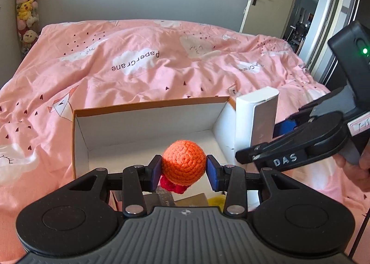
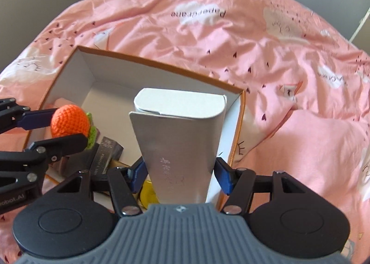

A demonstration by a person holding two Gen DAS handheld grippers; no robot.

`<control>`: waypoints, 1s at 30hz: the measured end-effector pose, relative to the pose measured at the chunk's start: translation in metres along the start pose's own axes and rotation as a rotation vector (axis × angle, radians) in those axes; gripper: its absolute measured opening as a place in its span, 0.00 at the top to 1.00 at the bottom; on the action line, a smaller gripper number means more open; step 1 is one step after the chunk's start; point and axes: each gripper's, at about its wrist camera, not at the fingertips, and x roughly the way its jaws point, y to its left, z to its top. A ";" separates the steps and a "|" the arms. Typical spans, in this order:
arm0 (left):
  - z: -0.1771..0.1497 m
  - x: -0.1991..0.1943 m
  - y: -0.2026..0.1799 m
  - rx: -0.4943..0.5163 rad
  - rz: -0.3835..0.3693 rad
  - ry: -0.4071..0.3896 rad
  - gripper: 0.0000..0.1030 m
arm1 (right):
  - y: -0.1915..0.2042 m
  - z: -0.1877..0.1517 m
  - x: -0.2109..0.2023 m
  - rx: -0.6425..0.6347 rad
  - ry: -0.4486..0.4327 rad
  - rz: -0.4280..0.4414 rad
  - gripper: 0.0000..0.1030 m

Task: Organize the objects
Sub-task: 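Carry the glasses case and orange ball toward the shoebox with both tools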

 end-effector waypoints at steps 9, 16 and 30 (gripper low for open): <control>0.003 0.032 0.010 0.022 -0.008 0.045 0.55 | 0.000 0.008 0.059 0.060 0.162 -0.015 0.39; 0.006 0.049 0.013 0.032 -0.019 0.065 0.55 | -0.014 0.017 0.083 0.158 0.195 -0.047 0.39; 0.008 0.070 0.011 0.056 -0.017 0.093 0.55 | -0.019 0.039 0.100 0.233 0.147 -0.106 0.42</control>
